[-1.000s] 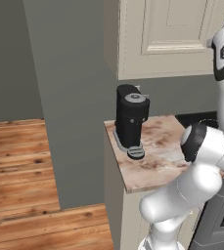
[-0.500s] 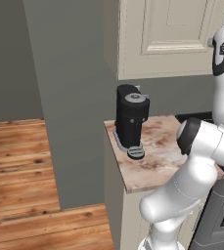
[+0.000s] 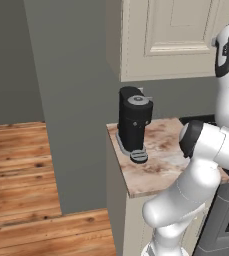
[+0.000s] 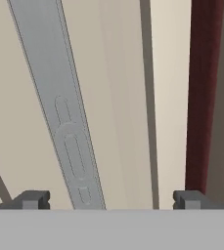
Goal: Open the cabinet and move the ladle to the pot. Then close the cabinet.
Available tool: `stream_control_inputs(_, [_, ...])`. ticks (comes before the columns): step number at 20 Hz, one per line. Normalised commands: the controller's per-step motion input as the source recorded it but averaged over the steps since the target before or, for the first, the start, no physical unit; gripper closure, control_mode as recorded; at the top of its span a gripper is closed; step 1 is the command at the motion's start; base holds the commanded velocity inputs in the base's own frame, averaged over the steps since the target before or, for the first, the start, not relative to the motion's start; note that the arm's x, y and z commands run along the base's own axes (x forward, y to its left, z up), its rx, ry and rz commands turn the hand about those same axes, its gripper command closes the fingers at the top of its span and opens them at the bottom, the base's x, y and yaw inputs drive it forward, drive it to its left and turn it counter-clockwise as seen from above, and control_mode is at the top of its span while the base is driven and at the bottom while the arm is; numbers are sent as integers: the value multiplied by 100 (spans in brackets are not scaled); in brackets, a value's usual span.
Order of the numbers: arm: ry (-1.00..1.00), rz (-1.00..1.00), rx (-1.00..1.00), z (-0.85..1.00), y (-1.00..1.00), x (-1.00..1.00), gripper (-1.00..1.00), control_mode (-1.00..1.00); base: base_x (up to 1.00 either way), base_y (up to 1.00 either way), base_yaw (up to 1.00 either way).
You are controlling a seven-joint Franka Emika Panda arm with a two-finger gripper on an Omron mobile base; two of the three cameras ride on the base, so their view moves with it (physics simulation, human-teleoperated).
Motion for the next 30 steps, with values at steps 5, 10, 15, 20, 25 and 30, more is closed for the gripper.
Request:
stream_control_inputs(5, [0,0,-1,-11,0,18,100,-100,0,0,0])
stream_control_inputs(10, [0,0,0,-8,0,27,100,-100,0,0,0])
stream_control_inputs(15, [0,0,0,-13,0,30,100,-100,0,0,0])
stream_control_inputs(20, [0,2,-1,-17,7,17,100,-100,0,0,0])
stream_control_inputs(25, [0,8,3,-2,31,-27,100,-100,0,0,0])
stream_control_inputs(30, [-1,6,0,1,44,-57,100,-100,0,0,0])
